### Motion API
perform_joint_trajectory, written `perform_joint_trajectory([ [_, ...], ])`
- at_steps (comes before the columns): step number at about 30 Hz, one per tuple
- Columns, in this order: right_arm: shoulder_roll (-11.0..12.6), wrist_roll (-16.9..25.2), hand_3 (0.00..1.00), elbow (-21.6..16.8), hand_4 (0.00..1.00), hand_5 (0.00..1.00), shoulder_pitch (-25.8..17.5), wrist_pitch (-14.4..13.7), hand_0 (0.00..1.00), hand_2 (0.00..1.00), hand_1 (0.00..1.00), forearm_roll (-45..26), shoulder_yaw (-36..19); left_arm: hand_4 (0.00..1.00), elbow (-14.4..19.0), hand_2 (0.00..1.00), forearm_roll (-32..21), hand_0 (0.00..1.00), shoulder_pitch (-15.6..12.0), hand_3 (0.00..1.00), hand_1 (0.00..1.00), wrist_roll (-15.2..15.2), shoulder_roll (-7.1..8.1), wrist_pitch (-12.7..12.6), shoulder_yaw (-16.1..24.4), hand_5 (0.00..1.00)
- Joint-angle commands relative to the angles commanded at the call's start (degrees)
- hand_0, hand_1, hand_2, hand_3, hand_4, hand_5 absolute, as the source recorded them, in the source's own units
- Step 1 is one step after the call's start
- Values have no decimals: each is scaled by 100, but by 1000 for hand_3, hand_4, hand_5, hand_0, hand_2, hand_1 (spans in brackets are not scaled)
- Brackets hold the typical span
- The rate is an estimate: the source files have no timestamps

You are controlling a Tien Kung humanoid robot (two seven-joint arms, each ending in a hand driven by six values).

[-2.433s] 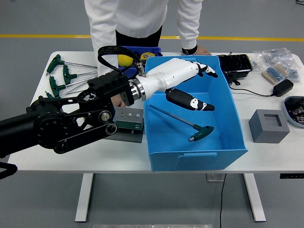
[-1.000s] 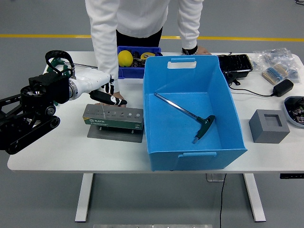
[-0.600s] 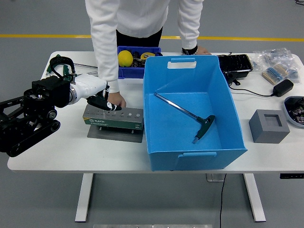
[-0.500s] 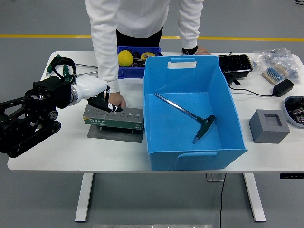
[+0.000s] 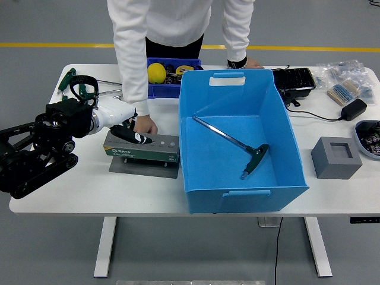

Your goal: Lift tool from toolbox,place it in box,lift tool from toolbox,place it in box

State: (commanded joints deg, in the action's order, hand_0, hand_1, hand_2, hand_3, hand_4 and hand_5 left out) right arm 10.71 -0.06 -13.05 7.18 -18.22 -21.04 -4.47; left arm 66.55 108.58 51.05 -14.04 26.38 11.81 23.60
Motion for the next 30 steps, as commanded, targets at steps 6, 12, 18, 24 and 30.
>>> perform_joint_trajectory([
  [6, -4, -11, 553, -1, 789, 689, -8, -5, 695, 727, 670, 34, -18, 912, -91, 516, 92, 787, 21, 467, 586, 27, -17, -5, -83, 979],
  [12, -3, -2, 553, -2, 789, 688, -5, -3, 693, 728, 670, 8, -3, 909, -172, 504, 174, 790, 25, 457, 584, 24, -28, 10, -83, 978],
  [18, 1, 11, 553, -2, 789, 689, 10, 3, 694, 728, 670, -36, 23, 908, -184, 422, 229, 792, 56, 386, 512, 30, -20, 25, -67, 979],
  [24, -4, 3, 553, 1, 789, 689, 11, 1, 694, 727, 670, -26, 13, 904, -183, 330, 214, 788, 55, 306, 409, 38, -12, 41, -54, 980],
  [30, -8, -12, 552, 3, 788, 688, 9, -3, 694, 727, 670, 1, -5, 902, -201, 237, 187, 775, 53, 228, 293, 22, -12, 80, -62, 981],
])
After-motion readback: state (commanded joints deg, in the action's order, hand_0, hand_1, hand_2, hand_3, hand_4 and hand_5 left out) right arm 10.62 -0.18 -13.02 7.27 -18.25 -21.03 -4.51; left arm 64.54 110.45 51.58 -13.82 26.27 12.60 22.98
